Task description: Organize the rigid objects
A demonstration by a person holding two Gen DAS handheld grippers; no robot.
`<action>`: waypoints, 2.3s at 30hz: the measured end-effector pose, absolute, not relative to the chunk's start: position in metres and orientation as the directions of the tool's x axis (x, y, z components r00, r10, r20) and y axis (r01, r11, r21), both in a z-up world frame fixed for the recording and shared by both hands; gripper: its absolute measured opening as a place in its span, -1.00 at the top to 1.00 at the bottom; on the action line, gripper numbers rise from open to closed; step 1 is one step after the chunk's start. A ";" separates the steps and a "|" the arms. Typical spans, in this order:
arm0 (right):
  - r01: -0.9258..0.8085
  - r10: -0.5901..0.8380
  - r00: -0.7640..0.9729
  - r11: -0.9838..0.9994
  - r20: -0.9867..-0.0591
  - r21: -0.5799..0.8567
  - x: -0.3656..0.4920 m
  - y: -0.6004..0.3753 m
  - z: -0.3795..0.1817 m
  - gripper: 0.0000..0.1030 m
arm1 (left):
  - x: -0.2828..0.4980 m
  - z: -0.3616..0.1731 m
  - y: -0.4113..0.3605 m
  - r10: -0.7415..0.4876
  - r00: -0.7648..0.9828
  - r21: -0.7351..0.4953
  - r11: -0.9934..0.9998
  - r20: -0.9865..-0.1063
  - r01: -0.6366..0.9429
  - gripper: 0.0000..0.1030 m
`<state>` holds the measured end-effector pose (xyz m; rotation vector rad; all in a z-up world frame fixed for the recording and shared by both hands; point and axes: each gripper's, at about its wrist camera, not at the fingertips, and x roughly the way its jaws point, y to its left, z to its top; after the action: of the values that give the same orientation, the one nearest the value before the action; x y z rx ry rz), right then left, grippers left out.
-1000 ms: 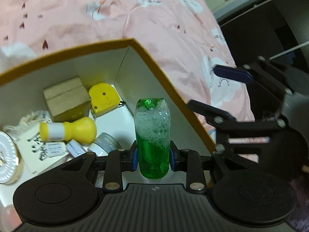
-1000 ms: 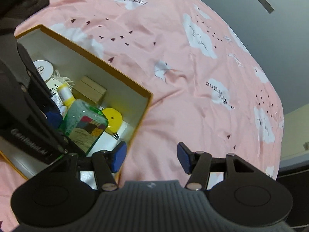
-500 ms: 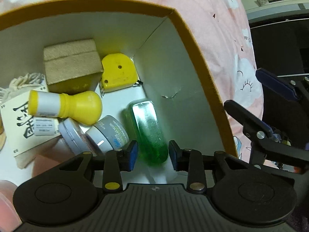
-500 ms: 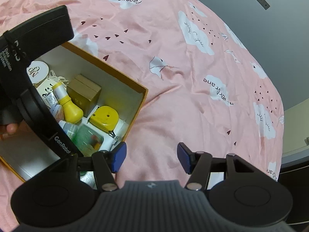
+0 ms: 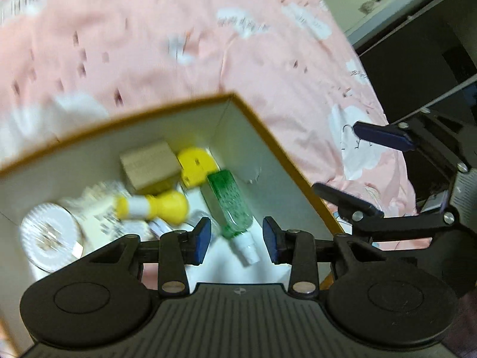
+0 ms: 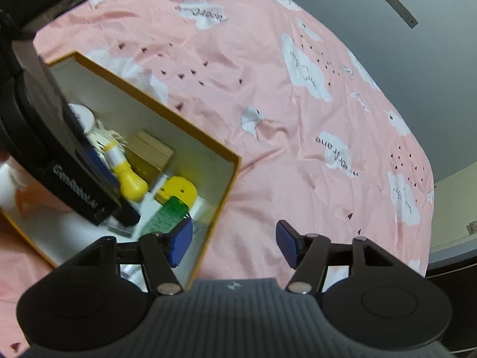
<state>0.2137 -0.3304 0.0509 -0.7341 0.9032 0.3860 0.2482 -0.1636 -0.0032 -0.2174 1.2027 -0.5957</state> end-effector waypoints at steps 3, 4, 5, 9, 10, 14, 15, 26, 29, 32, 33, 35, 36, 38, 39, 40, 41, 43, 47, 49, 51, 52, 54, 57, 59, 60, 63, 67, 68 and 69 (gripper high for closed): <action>-0.583 0.026 0.587 0.707 -0.810 -0.400 0.202 -0.322 0.064 -0.22 | 0.231 0.022 -0.156 -0.517 0.324 -0.395 0.839 -0.792 0.374 0.18; -0.576 0.028 0.590 0.715 -0.807 -0.396 0.199 -0.319 0.067 -0.22 | 0.223 0.031 -0.152 -0.509 0.364 -0.365 0.843 -0.780 0.396 0.18; -0.568 0.033 0.594 0.724 -0.803 -0.391 0.195 -0.317 0.072 -0.22 | 0.217 0.039 -0.149 -0.499 0.398 -0.338 0.847 -0.770 0.410 0.18; -0.554 0.091 0.591 0.768 -0.802 -0.320 0.180 -0.310 0.090 -0.32 | 0.186 0.066 -0.132 -0.439 0.532 -0.213 0.876 -0.724 0.433 0.17; -0.552 0.109 0.588 0.778 -0.801 -0.299 0.176 -0.308 0.093 -0.32 | 0.177 0.073 -0.127 -0.427 0.560 -0.191 0.882 -0.710 0.431 0.17; -0.546 0.174 0.575 0.809 -0.800 -0.217 0.157 -0.299 0.103 -0.35 | 0.147 0.091 -0.112 -0.399 0.648 -0.133 0.898 -0.649 0.420 0.17; -0.545 0.188 0.575 0.814 -0.797 -0.202 0.152 -0.297 0.104 -0.40 | 0.139 0.094 -0.109 -0.386 0.674 -0.114 0.904 -0.629 0.412 0.17; -0.423 0.275 0.775 0.895 -0.569 -0.144 0.069 -0.282 0.108 -0.73 | 0.061 0.098 -0.060 -0.235 0.892 -0.006 0.968 -0.386 0.253 -0.59; -0.392 0.287 0.805 0.915 -0.519 -0.101 0.051 -0.278 0.099 -0.79 | 0.050 0.086 -0.045 -0.206 0.894 -0.083 0.978 -0.399 0.189 -0.82; -0.341 0.265 0.828 0.937 -0.494 -0.069 0.039 -0.273 0.085 -0.87 | 0.040 0.067 -0.036 -0.173 0.883 -0.129 0.983 -0.436 0.129 -1.00; -0.324 0.255 0.833 0.944 -0.490 -0.061 0.036 -0.271 0.080 -0.88 | 0.035 0.061 -0.036 -0.151 0.885 -0.117 0.987 -0.440 0.110 -1.00; -0.304 0.248 0.838 0.952 -0.486 -0.040 0.029 -0.266 0.070 -0.89 | 0.027 0.048 -0.035 -0.100 0.892 -0.075 0.994 -0.440 0.074 -1.00; -0.297 0.248 0.839 0.954 -0.484 -0.026 0.025 -0.264 0.065 -0.90 | 0.023 0.041 -0.036 -0.077 0.898 -0.054 0.997 -0.434 0.059 -1.00; -0.275 0.239 0.845 0.961 -0.478 -0.005 0.019 -0.260 0.055 -0.92 | 0.018 0.032 -0.036 -0.042 0.898 -0.021 0.999 -0.438 0.036 -1.00; -0.273 0.238 0.844 0.962 -0.481 -0.003 0.016 -0.257 0.050 -0.93 | 0.017 0.028 -0.036 -0.040 0.893 -0.010 0.999 -0.449 0.040 -1.00; -0.271 0.234 0.842 0.963 -0.486 -0.005 0.014 -0.253 0.045 -0.93 | 0.015 0.025 -0.034 -0.040 0.885 -0.003 0.999 -0.464 0.043 -1.00; -0.268 0.227 0.842 0.963 -0.489 -0.014 0.010 -0.249 0.039 -0.93 | 0.015 0.022 -0.032 -0.036 0.875 -0.001 0.999 -0.482 0.040 -1.00; -0.264 0.217 0.843 0.964 -0.492 -0.026 0.006 -0.244 0.032 -0.94 | 0.014 0.019 -0.028 -0.034 0.867 -0.009 0.999 -0.497 0.035 -1.00; -0.274 0.218 0.830 0.961 -0.513 -0.036 0.000 -0.239 0.022 -0.94 | 0.012 0.009 -0.023 -0.055 0.859 -0.037 0.998 -0.509 0.042 -1.00; -0.272 0.220 0.823 0.962 -0.524 -0.024 0.001 -0.239 0.018 -0.94 | 0.013 0.000 -0.023 -0.079 0.848 -0.065 0.996 -0.524 0.053 -1.00; -0.269 0.220 0.810 0.963 -0.543 -0.011 0.006 -0.239 0.013 -0.94 | 0.014 -0.008 -0.024 -0.095 0.830 -0.080 0.995 -0.550 0.061 -1.00; -0.266 0.217 0.806 0.964 -0.551 -0.010 0.008 -0.239 0.010 -0.94 | 0.014 -0.009 -0.024 -0.094 0.828 -0.080 0.995 -0.552 0.059 -1.00; -0.259 0.210 0.803 0.966 -0.557 -0.009 0.011 -0.239 0.006 -0.95 | 0.016 -0.012 -0.023 -0.106 0.821 -0.092 0.994 -0.561 0.065 -1.00; -0.248 0.202 0.797 0.969 -0.570 -0.002 0.015 -0.241 0.003 -0.95 | 0.018 -0.017 -0.024 -0.108 0.802 -0.104 0.993 -0.588 0.057 -1.00; -0.232 0.193 0.802 0.973 -0.566 0.002 0.015 -0.244 0.002 -0.95 | 0.019 -0.019 -0.025 -0.106 0.794 -0.112 0.993 -0.599 0.048 -1.00; -0.220 0.184 0.807 0.975 -0.562 0.003 0.016 -0.245 0.001 -0.95 | 0.020 -0.019 -0.024 -0.097 0.793 -0.112 0.993 -0.601 0.036 -1.00; -0.195 0.170 0.815 0.981 -0.554 0.014 0.016 -0.249 0.001 -0.95 | 0.019 -0.018 -0.024 -0.086 0.796 -0.111 0.994 -0.599 0.024 -1.00; -0.198 0.176 0.813 0.980 -0.554 0.021 0.016 -0.250 -0.001 -0.95 | 0.018 -0.016 -0.026 -0.060 0.805 -0.085 0.996 -0.591 0.013 -1.00; -0.202 0.179 0.814 0.979 -0.552 0.020 0.016 -0.249 -0.001 -0.94 | 0.018 -0.014 -0.027 -0.052 0.810 -0.075 0.997 -0.585 0.010 -1.00; -0.206 0.182 0.815 0.978 -0.550 0.018 0.015 -0.249 -0.001 -0.95 | 0.016 -0.012 -0.028 -0.040 0.818 -0.059 0.998 -0.574 0.008 -1.00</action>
<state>0.0145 -0.2489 -0.0010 -0.0429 0.5827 0.2074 0.0163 -0.0278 -0.0124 -0.0546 0.6124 -0.0256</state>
